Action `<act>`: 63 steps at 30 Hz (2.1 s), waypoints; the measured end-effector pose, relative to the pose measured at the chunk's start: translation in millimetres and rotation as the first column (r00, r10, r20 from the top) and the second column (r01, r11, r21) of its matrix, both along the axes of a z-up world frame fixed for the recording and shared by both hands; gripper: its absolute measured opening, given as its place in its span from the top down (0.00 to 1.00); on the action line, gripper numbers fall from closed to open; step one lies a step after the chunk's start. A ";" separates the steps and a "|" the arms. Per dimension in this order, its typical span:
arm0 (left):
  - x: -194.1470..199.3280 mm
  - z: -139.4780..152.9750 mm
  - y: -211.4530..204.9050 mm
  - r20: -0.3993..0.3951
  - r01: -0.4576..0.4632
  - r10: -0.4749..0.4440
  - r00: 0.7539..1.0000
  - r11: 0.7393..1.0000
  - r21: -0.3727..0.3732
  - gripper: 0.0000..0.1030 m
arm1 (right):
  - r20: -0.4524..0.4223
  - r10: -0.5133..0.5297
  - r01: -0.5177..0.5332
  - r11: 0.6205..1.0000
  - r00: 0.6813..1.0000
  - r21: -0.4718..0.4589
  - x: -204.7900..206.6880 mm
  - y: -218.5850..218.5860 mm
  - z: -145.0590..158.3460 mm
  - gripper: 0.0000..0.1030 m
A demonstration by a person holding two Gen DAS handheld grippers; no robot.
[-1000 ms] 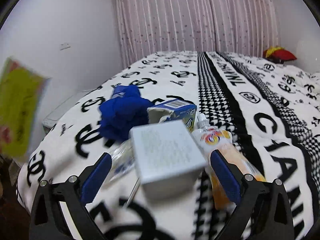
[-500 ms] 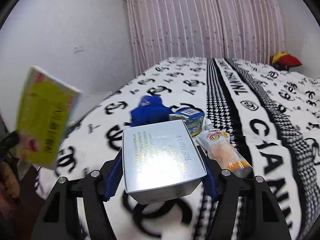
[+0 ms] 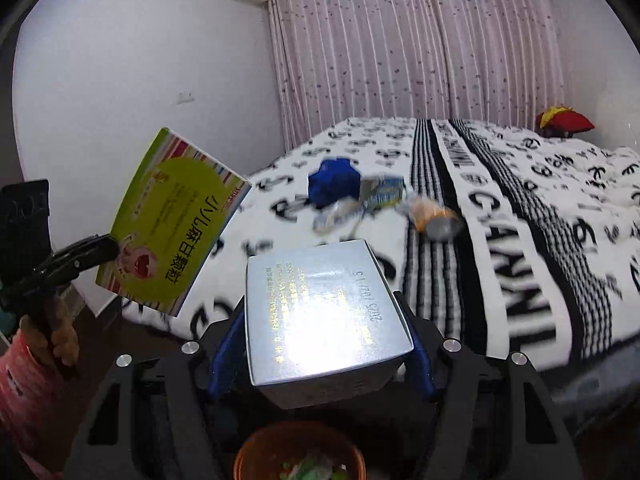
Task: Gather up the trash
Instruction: 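Carry both boxes over the orange bucket and open both grippers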
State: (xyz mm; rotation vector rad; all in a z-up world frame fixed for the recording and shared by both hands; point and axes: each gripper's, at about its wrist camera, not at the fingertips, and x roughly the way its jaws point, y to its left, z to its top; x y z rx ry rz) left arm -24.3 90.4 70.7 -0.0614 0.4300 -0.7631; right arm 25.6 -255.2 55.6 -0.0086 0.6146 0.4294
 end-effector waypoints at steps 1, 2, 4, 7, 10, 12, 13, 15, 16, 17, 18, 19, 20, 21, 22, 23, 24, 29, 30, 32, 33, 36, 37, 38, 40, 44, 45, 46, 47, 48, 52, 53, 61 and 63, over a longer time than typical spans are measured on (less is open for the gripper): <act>-7.6 -5.8 -2.9 -0.012 0.005 -0.004 1.000 1.000 0.010 0.70 | -0.018 0.006 -0.006 1.000 1.000 -0.006 -7.2 -0.5 -7.1 0.36; -13.6 -12.3 -5.8 -0.032 0.012 -0.011 0.999 1.000 0.019 0.70 | -0.039 0.006 -0.007 1.000 0.999 -0.013 -13.2 -0.9 -15.1 0.36; -23.0 -28.4 -12.0 -0.085 0.028 -0.025 0.996 0.999 0.036 0.70 | -0.076 0.002 -0.004 0.999 0.997 -0.033 -22.5 -0.5 -31.8 0.36; -31.7 -53.3 -19.9 -0.156 0.044 -0.036 0.987 0.998 0.053 0.70 | -0.140 -0.007 -0.001 0.998 0.990 -0.058 -32.6 -0.2 -59.8 0.36; -33.3 -82.0 -29.8 -0.234 0.063 -0.044 0.971 0.995 0.076 0.70 | -0.206 -0.025 0.011 0.997 0.978 -0.070 -33.5 -3.7 -87.2 0.36; -32.9 -99.9 -35.7 -0.279 0.075 -0.045 0.959 0.992 0.098 0.70 | -0.251 -0.036 0.018 0.997 0.967 -0.073 -32.5 -5.9 -103.6 0.36; -32.1 -113.4 -39.8 -0.321 0.088 -0.051 0.946 0.991 0.102 0.70 | -0.273 -0.040 0.021 0.997 0.961 -0.074 -32.1 -7.2 -111.7 0.36; -33.6 -130.4 -46.0 -0.369 0.104 -0.055 0.928 0.988 0.113 0.70 | -0.316 -0.049 0.026 0.997 0.948 -0.079 -30.8 -8.0 -126.4 0.36; -32.7 -143.8 -51.7 -0.406 0.116 -0.053 0.912 0.985 0.131 0.70 | -0.329 -0.051 0.025 0.996 0.943 -0.081 -30.3 -7.5 -130.5 0.36; -32.4 -150.8 -54.8 -0.428 0.120 -0.049 0.902 0.983 0.140 0.70 | -0.346 -0.055 0.026 0.996 0.937 -0.086 -30.0 -6.8 -136.6 0.36; -31.0 -161.9 -59.3 -0.464 0.126 -0.044 0.885 0.981 0.147 0.70 | -0.364 -0.059 0.025 0.995 0.929 -0.096 -29.2 -5.0 -143.9 0.36; -30.5 -168.1 -63.1 -0.486 0.133 -0.044 0.873 0.980 0.150 0.70 | -0.383 -0.064 0.025 0.994 0.922 -0.105 -28.9 -3.3 -150.3 0.36; -27.9 -176.9 -67.5 -0.513 0.134 -0.035 0.858 0.978 0.157 0.70 | -0.398 -0.069 0.027 0.994 0.915 -0.109 -27.2 -2.0 -154.9 0.36; -27.2 -184.4 -70.9 -0.533 0.133 -0.024 0.846 0.977 0.169 0.70 | -0.414 -0.071 0.027 0.993 0.907 -0.112 -25.5 -0.9 -160.5 0.36; -26.6 -193.7 -75.0 -0.557 0.133 -0.009 0.830 0.974 0.182 0.70 | -0.436 -0.073 0.024 0.993 0.897 -0.117 -23.7 0.6 -168.2 0.36; -24.6 -202.0 -77.8 -0.579 0.128 0.007 0.815 0.973 0.191 0.70 | -0.457 -0.079 0.025 0.992 0.886 -0.123 -22.0 1.7 -175.9 0.36; -23.7 -207.9 -80.2 -0.596 0.129 0.014 0.803 0.972 0.197 0.70 | -0.475 -0.081 0.023 0.992 0.876 -0.127 -20.4 2.9 -183.0 0.36; -12.4 -238.5 -89.4 -0.668 0.122 0.073 0.740 0.963 0.240 0.70 | -0.541 -0.097 0.019 0.989 0.835 -0.147 -18.0 6.0 -210.4 0.36; -10.2 -243.8 -90.3 -0.683 0.122 0.084 0.726 0.961 0.247 0.70 | -0.561 -0.099 0.017 0.989 0.822 -0.149 -17.1 7.0 -217.1 0.35; -4.6 -259.3 -91.3 -0.719 0.116 0.112 0.686 0.959 0.260 0.70 | -0.586 -0.101 0.011 0.988 0.804 -0.156 -16.5 9.3 -227.1 0.35; -3.2 -265.1 -92.2 -0.732 0.119 0.121 0.671 0.956 0.267 0.70 | -0.596 -0.102 0.007 0.987 0.796 -0.159 -16.8 10.4 -231.8 0.35; 0.7 -277.0 -96.1 -0.753 0.121 0.167 0.637 0.942 0.312 0.70 | -0.627 -0.102 0.002 0.987 0.773 -0.159 -17.4 13.1 -244.6 0.35; 1.2 -280.5 -95.8 -0.761 0.123 0.174 0.625 0.941 0.316 0.70 | -0.638 -0.103 0.001 0.987 0.763 -0.158 -17.0 14.1 -248.3 0.35; 0.6 -281.1 -95.6 -0.763 0.124 0.179 0.621 0.939 0.322 0.70 | -0.650 -0.101 0.002 0.988 0.753 -0.152 -17.0 14.3 -251.7 0.35; 0.9 -285.6 -96.0 -0.765 0.126 0.196 0.613 0.932 0.340 0.69 | -0.668 -0.100 0.003 0.989 0.737 -0.145 -16.5 14.3 -257.0 0.34; 4.3 -285.6 -103.7 -0.759 0.129 0.227 0.610 0.917 0.378 0.54 | -0.681 -0.105 0.030 0.992 0.724 -0.121 -14.3 7.8 -257.9 0.16; 4.4 -285.2 -104.1 -0.754 0.125 0.236 0.613 0.913 0.387 0.39 | -0.677 -0.111 0.036 0.992 0.728 -0.124 -13.1 9.2 -257.8 0.16; 3.1 -286.7 -104.0 -0.751 0.123 0.238 0.616 0.913 0.390 0.34 | -0.669 -0.122 0.050 0.991 0.733 -0.126 -12.3 6.8 -255.4 0.15; 2.4 -285.3 -104.0 -0.744 0.117 0.242 0.623 0.912 0.394 0.31 | -0.664 -0.133 0.065 0.990 0.736 -0.126 -11.6 4.4 -252.9 0.14; 2.9 -284.2 -102.9 -0.741 0.114 0.243 0.626 0.912 0.395 0.30 | -0.661 -0.141 0.078 0.989 0.737 -0.125 -11.4 1.3 -251.3 0.13; 3.9 -286.5 -103.9 -0.740 0.116 0.255 0.622 0.905 0.409 0.26 | -0.655 -0.172 0.124 0.985 0.735 -0.120 -8.9 -10.3 -247.1 0.12; 4.4 -286.3 -106.0 -0.740 0.117 0.255 0.623 0.904 0.410 0.26 | -0.656 -0.178 0.130 0.984 0.734 -0.121 -7.9 -14.4 -246.7 0.12; 6.2 -285.8 -108.1 -0.738 0.110 0.263 0.621 0.904 0.414 0.24 | -0.655 -0.182 0.131 0.983 0.733 -0.126 -9.9 -13.8 -245.3 0.12; 6.7 -287.3 -109.9 -0.737 0.108 0.264 0.622 0.904 0.415 0.24 | -0.654 -0.180 0.130 0.984 0.735 -0.124 -10.1 -13.8 -245.1 0.12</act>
